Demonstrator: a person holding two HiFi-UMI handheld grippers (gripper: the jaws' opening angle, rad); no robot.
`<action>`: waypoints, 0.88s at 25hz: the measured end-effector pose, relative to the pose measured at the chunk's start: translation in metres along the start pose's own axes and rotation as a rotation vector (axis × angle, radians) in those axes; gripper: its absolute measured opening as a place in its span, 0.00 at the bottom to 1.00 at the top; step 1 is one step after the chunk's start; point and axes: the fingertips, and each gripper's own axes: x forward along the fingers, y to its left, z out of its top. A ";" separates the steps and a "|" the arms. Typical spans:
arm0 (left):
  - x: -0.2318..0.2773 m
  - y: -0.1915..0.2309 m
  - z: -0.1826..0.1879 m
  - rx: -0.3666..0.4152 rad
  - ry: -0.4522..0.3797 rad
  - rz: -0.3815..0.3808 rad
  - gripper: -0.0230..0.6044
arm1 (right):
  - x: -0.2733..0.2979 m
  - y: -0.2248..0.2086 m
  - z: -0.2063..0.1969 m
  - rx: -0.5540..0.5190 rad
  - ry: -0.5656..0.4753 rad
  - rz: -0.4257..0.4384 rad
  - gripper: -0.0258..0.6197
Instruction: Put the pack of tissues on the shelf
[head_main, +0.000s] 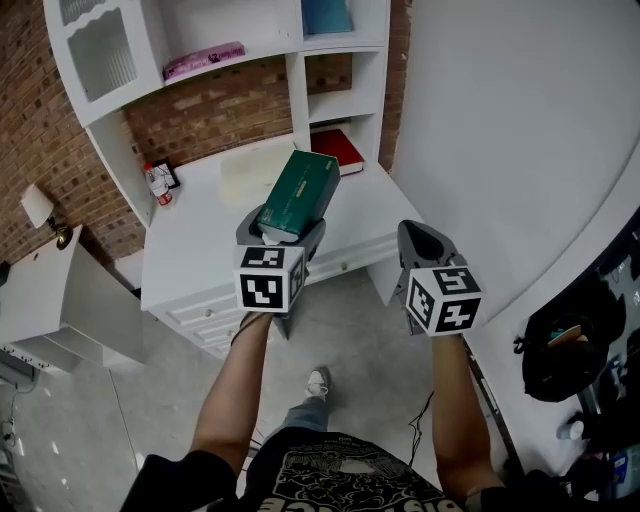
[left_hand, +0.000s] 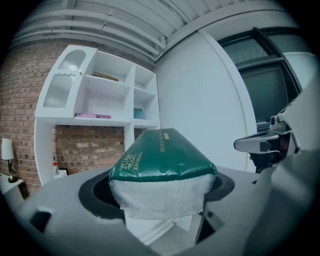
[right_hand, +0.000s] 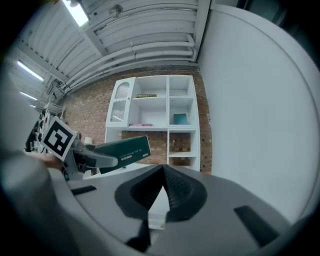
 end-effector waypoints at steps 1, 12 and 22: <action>0.006 0.003 0.000 -0.002 -0.002 0.000 0.76 | 0.006 -0.002 0.000 -0.001 0.000 0.001 0.04; 0.094 0.054 0.004 -0.016 0.003 -0.021 0.76 | 0.102 -0.021 0.003 -0.008 0.032 -0.009 0.04; 0.178 0.093 0.013 -0.020 0.008 -0.082 0.76 | 0.183 -0.045 0.015 -0.023 0.050 -0.053 0.04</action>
